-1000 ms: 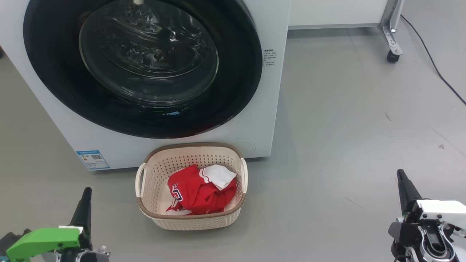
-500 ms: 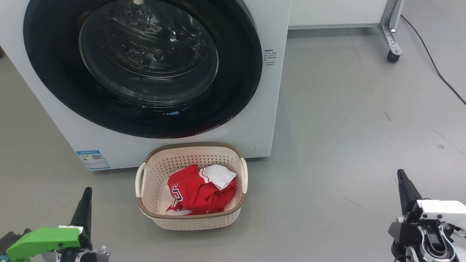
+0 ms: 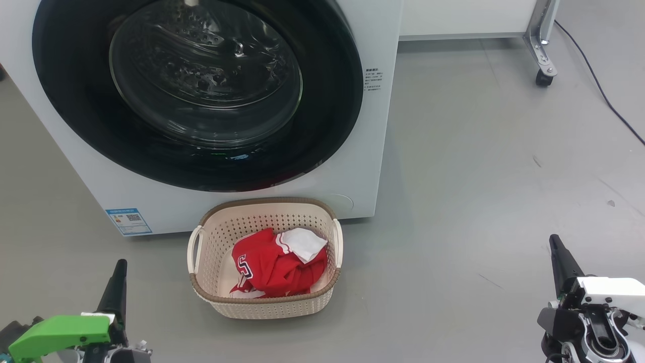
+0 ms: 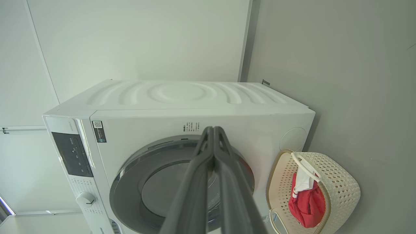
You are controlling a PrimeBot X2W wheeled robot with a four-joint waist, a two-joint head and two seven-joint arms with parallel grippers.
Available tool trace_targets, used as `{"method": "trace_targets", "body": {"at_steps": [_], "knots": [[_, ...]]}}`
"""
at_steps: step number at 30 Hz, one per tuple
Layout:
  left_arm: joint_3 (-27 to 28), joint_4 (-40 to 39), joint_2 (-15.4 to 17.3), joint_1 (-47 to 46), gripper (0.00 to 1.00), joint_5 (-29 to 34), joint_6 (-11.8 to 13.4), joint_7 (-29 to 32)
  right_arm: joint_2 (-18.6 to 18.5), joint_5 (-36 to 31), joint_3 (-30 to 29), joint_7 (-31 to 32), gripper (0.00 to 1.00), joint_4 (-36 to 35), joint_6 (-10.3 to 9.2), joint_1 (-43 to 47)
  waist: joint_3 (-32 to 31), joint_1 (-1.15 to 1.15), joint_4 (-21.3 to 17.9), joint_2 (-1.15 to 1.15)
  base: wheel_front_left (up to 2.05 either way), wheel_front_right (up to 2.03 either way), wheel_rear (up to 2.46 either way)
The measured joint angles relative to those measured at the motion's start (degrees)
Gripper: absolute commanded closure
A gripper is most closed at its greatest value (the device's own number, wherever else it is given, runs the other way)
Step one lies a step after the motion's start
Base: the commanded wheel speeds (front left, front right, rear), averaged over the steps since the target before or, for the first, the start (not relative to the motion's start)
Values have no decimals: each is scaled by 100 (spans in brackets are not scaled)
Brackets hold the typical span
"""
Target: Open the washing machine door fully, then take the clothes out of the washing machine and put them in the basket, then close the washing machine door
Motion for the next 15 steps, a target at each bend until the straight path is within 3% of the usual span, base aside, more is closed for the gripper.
{"method": "trace_targets", "body": {"at_steps": [15], "knots": [[5,-3,-2,0,100,1,0,0,3,-1,-5,16,100,-2,0,0,0,0,0,0,0,0,0]]}}
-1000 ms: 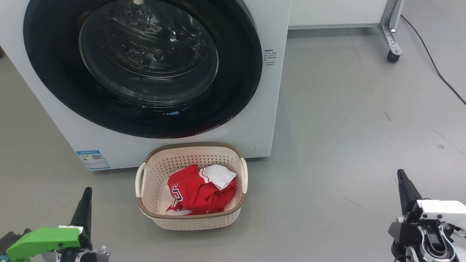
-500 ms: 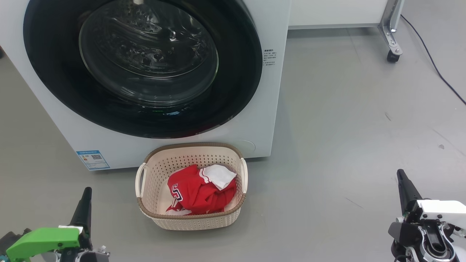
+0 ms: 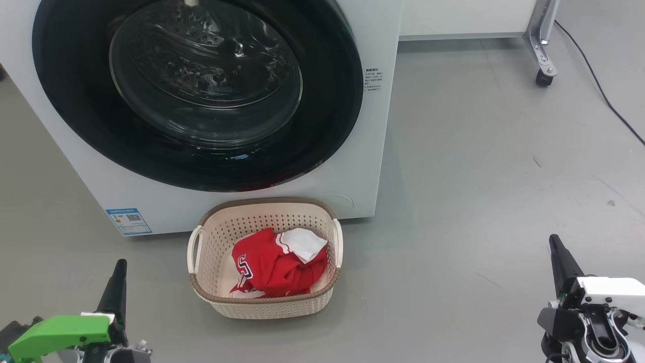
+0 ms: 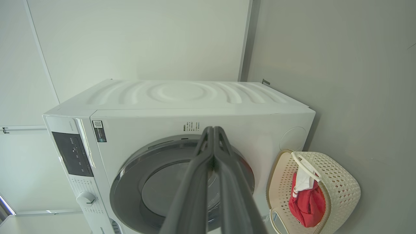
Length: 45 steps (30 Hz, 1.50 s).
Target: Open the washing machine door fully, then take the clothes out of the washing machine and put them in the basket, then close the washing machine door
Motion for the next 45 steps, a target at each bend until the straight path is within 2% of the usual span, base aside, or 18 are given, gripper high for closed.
{"method": "trace_targets", "body": {"at_steps": [45], "knots": [[13,-8,-9,0,100,1,-1,1,19,-7,-16,7,100,-9,0,0,1,0,0,0,0,0,0]]}}
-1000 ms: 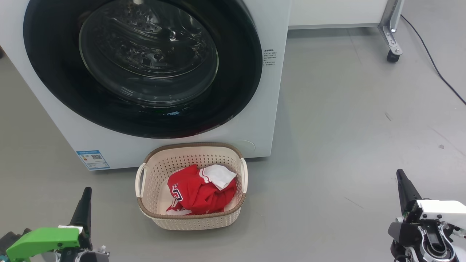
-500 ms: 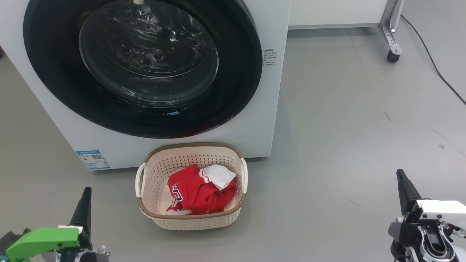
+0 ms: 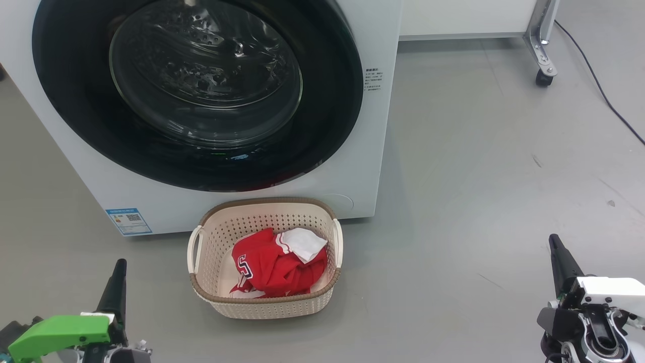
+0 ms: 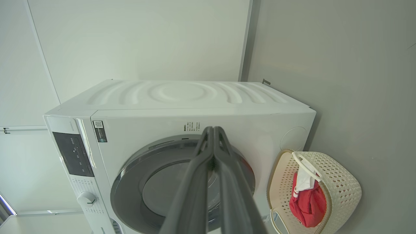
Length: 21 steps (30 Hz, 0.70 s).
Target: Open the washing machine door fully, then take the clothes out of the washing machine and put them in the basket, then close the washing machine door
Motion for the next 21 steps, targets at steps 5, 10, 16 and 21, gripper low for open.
{"method": "trace_targets", "body": {"at_steps": [5,10,16,21], "knots": [[2,-1,-1,0,100,0,0,1,1,-1,-2,0,100,-5,0,0,0,0,0,0,0,0,0],[3,-2,-1,0,100,0,0,7,1,-1,-3,0,100,-7,0,0,0,0,0,0,0,0,0],[4,-4,-2,0,100,0,0,7,2,-1,-4,0,100,-8,0,0,0,0,0,0,0,0,0],[7,-5,-3,0,100,0,0,8,4,-1,-7,0,100,-9,0,0,0,0,0,0,0,0,0]]}}
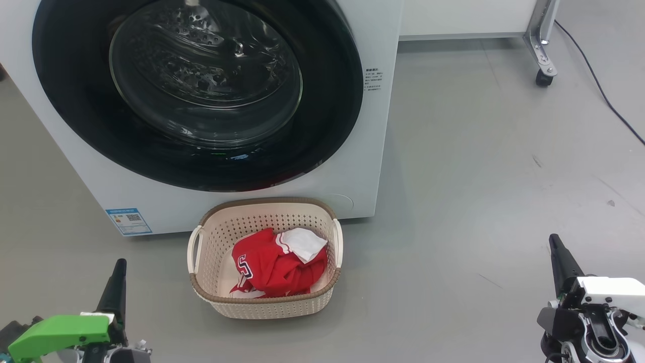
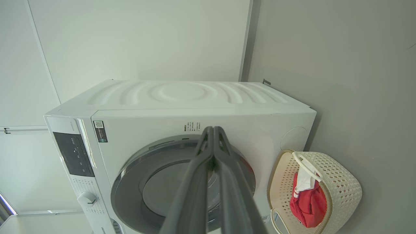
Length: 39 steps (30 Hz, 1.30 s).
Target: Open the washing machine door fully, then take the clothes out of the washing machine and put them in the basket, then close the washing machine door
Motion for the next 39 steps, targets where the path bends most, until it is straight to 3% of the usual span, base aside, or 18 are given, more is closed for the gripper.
{"method": "trace_targets", "body": {"at_steps": [39], "knots": [[12,-4,-7,0,100,3,0,42,7,-1,-16,8,100,-1,0,0,0,0,0,0,0,0,0]]}}
